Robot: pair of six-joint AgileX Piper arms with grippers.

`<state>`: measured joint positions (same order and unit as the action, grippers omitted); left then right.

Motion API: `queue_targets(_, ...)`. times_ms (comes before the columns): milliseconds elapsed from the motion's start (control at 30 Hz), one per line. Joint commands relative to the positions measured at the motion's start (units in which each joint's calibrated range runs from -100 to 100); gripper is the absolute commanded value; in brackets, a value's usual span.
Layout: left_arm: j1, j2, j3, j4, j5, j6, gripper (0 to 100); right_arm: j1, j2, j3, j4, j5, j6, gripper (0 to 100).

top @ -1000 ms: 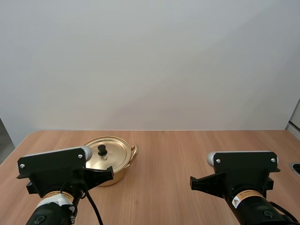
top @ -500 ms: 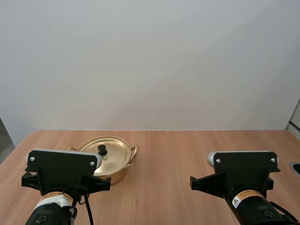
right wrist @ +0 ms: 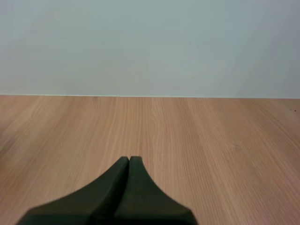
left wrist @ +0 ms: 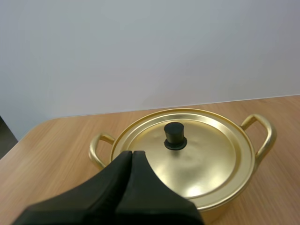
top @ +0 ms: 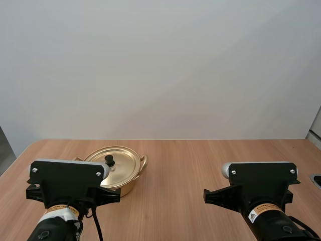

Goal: Open the pot, put the car inside, and close it

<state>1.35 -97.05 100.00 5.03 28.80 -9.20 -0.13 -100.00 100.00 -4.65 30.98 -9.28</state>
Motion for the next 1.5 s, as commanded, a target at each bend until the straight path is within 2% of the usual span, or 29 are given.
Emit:
queue_targets(0, -2.38, -0.16, 0.00, 0.04, -0.07, -0.11, 0, -0.02, 0.00, 0.00, -0.01, 0.11, -0.01, 0)
queue_targets(133, -3.75, -0.16, 0.00, 0.04, -0.07, -0.42, 0, -0.02, 0.00, 0.00, -0.01, 0.11, -0.01, 0)
queue_targets(333, -3.73, -0.16, 0.00, -0.48, -1.36, -2.81, 0, -0.02, 0.00, 0.00, -0.01, 0.11, -0.01, 0)
queue_targets(500, -3.73, -0.16, 0.00, -5.03, -0.79, -8.56, 0, -0.02, 0.00, 0.00, -0.01, 0.11, -0.01, 0)
queue_targets(1467, -3.73, -0.16, 0.00, -2.40, -2.81, -5.40, 0, -0.02, 0.00, 0.00, -0.01, 0.11, -0.01, 0)
